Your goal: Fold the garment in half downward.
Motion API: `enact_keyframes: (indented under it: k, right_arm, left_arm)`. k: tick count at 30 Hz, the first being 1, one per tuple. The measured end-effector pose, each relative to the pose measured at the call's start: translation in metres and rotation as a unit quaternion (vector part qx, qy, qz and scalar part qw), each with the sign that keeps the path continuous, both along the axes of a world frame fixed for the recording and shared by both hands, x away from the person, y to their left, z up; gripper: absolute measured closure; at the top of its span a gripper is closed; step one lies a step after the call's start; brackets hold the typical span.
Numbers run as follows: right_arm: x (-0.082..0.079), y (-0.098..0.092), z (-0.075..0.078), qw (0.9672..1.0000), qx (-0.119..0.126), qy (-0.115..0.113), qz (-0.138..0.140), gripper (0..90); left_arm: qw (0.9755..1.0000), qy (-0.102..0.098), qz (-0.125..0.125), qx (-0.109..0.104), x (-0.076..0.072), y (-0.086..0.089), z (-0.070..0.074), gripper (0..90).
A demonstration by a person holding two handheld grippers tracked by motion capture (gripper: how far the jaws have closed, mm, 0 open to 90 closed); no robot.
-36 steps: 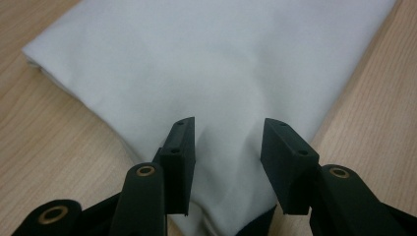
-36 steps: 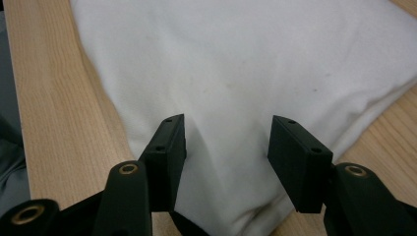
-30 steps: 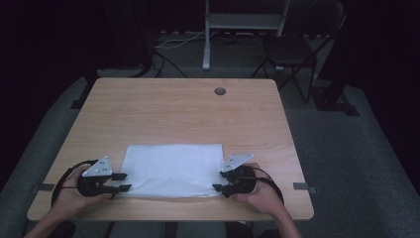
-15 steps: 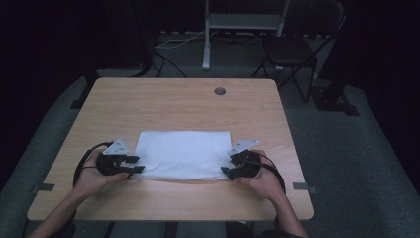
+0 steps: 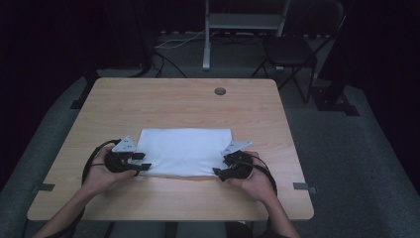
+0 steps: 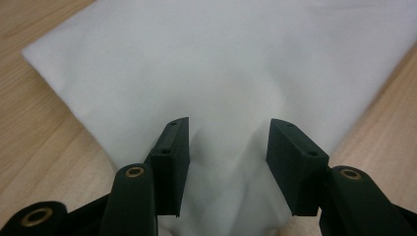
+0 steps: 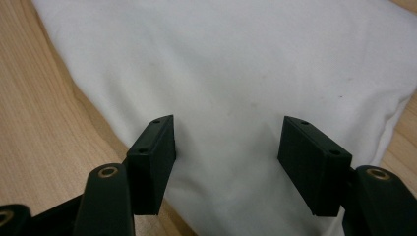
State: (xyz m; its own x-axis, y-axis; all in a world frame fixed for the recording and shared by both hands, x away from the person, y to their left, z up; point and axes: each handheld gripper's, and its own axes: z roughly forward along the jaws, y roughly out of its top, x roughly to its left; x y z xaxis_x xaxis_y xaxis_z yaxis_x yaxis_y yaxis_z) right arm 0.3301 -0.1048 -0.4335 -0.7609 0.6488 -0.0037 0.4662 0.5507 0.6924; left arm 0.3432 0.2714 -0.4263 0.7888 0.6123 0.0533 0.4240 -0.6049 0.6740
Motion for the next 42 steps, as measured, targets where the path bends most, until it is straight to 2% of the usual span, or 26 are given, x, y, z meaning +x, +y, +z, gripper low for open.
enact_keyframes:
  k: [7, 9, 11, 14, 16, 19, 23, 25, 31, 35, 42]
  right_arm:
    - [0.014, -0.005, -0.001, 0.9998, 0.007, -0.001, -0.02, 38.0]
    - [0.018, -0.005, 0.0, 0.9996, 0.005, -0.002, -0.027, 36.1]
    - [0.018, -0.005, 0.002, 0.999, 0.005, -0.002, -0.045, 31.1]
    - [0.014, -0.007, 0.007, 0.9973, 0.029, -0.007, -0.067, 30.2]
    - [0.011, -0.007, 0.008, 0.9975, 0.025, -0.009, -0.066, 30.6]
    - [0.012, -0.008, 0.003, 0.9973, 0.015, 0.001, -0.071, 30.9]
    - [0.013, -0.008, -0.001, 0.9968, 0.009, 0.001, -0.08, 31.3]
    - [0.013, -0.008, -0.002, 0.9966, 0.009, 0.001, -0.082, 31.2]
    - [0.016, -0.009, -0.003, 0.9959, 0.013, -0.003, -0.089, 31.7]
    - [0.017, -0.011, -0.004, 0.9956, 0.017, -0.008, -0.092, 32.1]
    - [0.021, -0.013, -0.005, 0.9953, 0.019, -0.009, -0.095, 32.4]
  left_arm:
    - [0.9999, -0.002, 0.016, -0.005, 0.019, -0.005, -0.001, 49.2]
    - [0.9998, -0.001, 0.02, -0.008, 0.02, -0.005, 0.001, 45.4]
    - [0.9993, -0.002, 0.029, -0.021, 0.019, -0.002, 0.003, 39.7]
    - [0.9991, -0.006, 0.032, -0.025, 0.012, 0.005, 0.005, 39.6]
    - [0.9994, -0.005, 0.028, -0.017, 0.008, 0.007, 0.006, 39.7]
    - [0.9996, -0.008, 0.027, -0.009, 0.006, 0.008, 0.007, 39.7]
    - [0.9994, -0.005, 0.033, 0.007, 0.01, 0.008, 0.002, 39.9]
    - [0.9994, -0.003, 0.035, 0.001, 0.013, 0.008, 0.0, 40.1]
    - [0.9991, -0.013, 0.04, 0.011, 0.02, 0.004, 0.0, 40.8]
    - [0.9989, -0.012, 0.046, 0.007, 0.024, 0.003, -0.001, 41.3]
    - [0.9986, -0.018, 0.049, 0.002, 0.022, 0.004, -0.002, 41.5]
